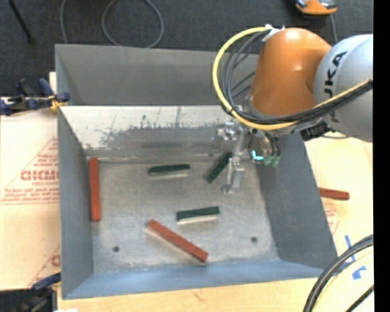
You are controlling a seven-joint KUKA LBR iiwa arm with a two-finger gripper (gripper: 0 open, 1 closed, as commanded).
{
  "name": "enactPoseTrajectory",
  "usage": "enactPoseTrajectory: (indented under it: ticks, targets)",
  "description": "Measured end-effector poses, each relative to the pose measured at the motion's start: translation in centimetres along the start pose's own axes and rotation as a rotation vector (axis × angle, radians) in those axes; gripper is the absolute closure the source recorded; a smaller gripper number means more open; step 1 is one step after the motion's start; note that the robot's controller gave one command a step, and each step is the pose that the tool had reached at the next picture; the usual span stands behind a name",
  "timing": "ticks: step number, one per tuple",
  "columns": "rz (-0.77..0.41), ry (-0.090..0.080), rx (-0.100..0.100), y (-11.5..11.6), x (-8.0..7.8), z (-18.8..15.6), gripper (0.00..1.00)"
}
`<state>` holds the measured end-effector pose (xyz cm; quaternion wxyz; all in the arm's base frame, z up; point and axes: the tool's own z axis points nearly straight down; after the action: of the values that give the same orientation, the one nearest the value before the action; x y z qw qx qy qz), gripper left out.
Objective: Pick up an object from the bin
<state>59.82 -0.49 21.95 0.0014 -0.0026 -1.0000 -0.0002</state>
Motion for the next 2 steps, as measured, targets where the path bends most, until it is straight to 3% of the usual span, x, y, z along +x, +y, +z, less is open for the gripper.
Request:
enactPoseTrajectory:
  ticks: [1, 2]
  targets:
    - [0.033, -0.003, -0.001, -1.8, 1.0, 14.9, 0.0]
    - [-0.044, -0.004, 0.0, 1.7, 3.8, 14.9, 0.0]
